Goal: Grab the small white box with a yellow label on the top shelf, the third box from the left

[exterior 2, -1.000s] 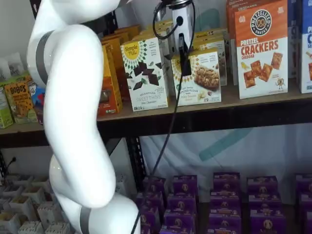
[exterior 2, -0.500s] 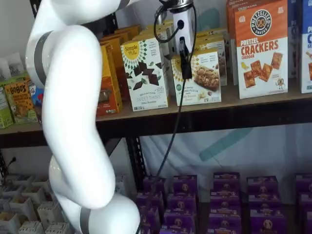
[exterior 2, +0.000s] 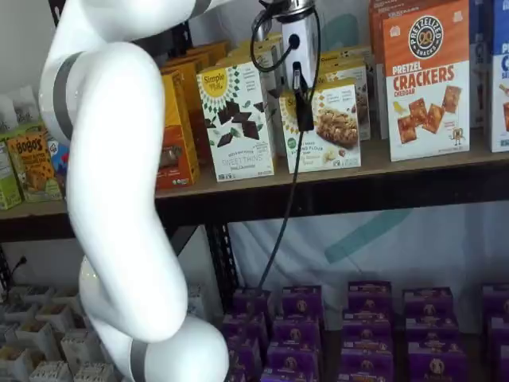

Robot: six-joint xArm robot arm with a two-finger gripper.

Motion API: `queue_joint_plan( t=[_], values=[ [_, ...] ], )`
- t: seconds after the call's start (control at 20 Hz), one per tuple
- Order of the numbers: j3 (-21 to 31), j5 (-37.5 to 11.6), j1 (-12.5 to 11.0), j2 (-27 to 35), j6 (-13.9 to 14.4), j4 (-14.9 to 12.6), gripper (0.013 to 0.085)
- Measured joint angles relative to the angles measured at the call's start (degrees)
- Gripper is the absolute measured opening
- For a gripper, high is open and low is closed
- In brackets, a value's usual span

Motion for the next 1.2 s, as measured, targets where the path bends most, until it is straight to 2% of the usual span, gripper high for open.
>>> queue_joint_plan(
  t=[0.1, 0.4, 0.65, 0.7, 0.75, 0.9, 1.2],
  values=[
    [0.1, -0.1, 0.0, -0.1, 0.0, 0.0, 0.065],
    [0.5, -0.4, -0.2, -0.5, -0.2, 0.5, 0.049],
    [0.7, -0.5, -0.3, -0.9, -0.3, 0.4, 0.049],
    [0.9, -0.7, -0.4, -1.0, -0.4, 0.5, 0.045],
    [1.1, -0.8, -0.5, -1.1, -0.5, 0.7, 0.045],
    [1.3, -1.0, -0.7, -1.4, -0.7, 1.0, 0.037],
    [1.1, -0.6, -0.9, -1.4, -0.9, 1.2, 0.037]
  ],
)
